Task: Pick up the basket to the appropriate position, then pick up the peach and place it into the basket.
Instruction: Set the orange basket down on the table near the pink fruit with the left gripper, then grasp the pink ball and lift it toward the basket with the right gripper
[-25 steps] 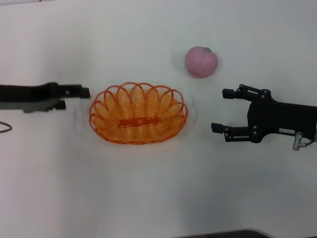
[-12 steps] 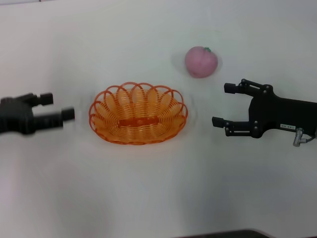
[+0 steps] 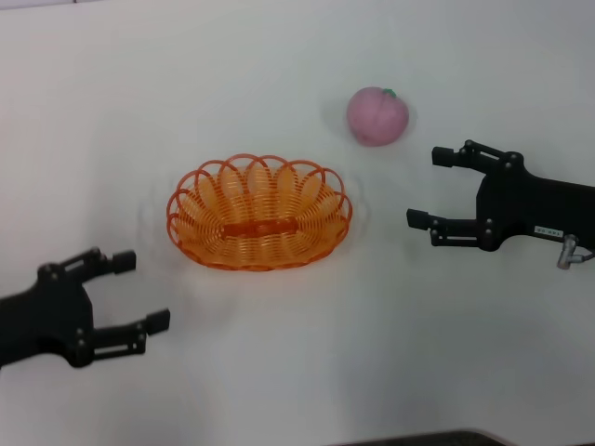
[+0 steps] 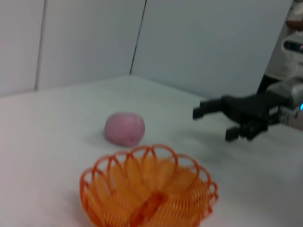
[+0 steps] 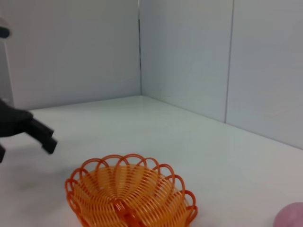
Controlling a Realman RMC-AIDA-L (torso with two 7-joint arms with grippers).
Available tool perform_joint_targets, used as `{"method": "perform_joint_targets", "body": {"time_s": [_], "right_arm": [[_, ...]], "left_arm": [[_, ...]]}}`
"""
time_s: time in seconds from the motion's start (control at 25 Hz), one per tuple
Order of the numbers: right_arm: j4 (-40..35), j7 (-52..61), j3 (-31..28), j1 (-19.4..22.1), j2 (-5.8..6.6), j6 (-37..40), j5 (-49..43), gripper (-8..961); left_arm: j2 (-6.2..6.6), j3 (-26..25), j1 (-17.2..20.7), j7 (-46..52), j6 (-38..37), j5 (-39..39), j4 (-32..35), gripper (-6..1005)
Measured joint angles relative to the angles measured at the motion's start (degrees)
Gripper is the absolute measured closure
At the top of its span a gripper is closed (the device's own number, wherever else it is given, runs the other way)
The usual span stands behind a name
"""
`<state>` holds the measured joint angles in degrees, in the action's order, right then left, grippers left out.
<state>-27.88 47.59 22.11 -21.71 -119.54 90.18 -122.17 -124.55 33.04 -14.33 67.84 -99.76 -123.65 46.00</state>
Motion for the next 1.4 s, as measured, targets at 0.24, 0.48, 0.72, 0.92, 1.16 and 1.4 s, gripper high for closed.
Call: {"method": "perform_joint_targets", "body": {"time_s": [0.24,0.48,0.72,0.92,1.16,1.4], "right_arm": [[-0.2,0.0,-1.0,0.5,0.01,0.0,0.0,33],[-1.2,3.2,-5.4,0.3,0.03,0.1,0.1,37],[-7.8,21.9,-6.2,-2.0,0.08,-2.2,-0.7,40],[-13.0,34.5,-2.7,-3.5,0.10,-3.7,-1.2,43],[-20.7,47.9,5.6,-6.1,0.10,-8.0,-3.5,47],[-25.8,57.9,9.3,-11.2,0.10,-9.1,-12.8,50]], "left_arm": [[-0.11,-0.4,0.8,-3.4,3.2,-2.4,-3.7,93],[-0.10,-0.8,0.9,-4.0,2.7,-2.2,-4.3,95],[0.06,-2.5,0.5,-4.0,1.3,-2.0,-4.1,95],[0.15,-3.2,0.6,-4.0,0.4,-1.9,-4.0,95],[0.28,-4.0,0.6,-3.9,-0.2,-1.9,-4.0,95],[0.28,-4.0,0.6,-3.7,-0.2,-2.2,-4.0,95]]}}
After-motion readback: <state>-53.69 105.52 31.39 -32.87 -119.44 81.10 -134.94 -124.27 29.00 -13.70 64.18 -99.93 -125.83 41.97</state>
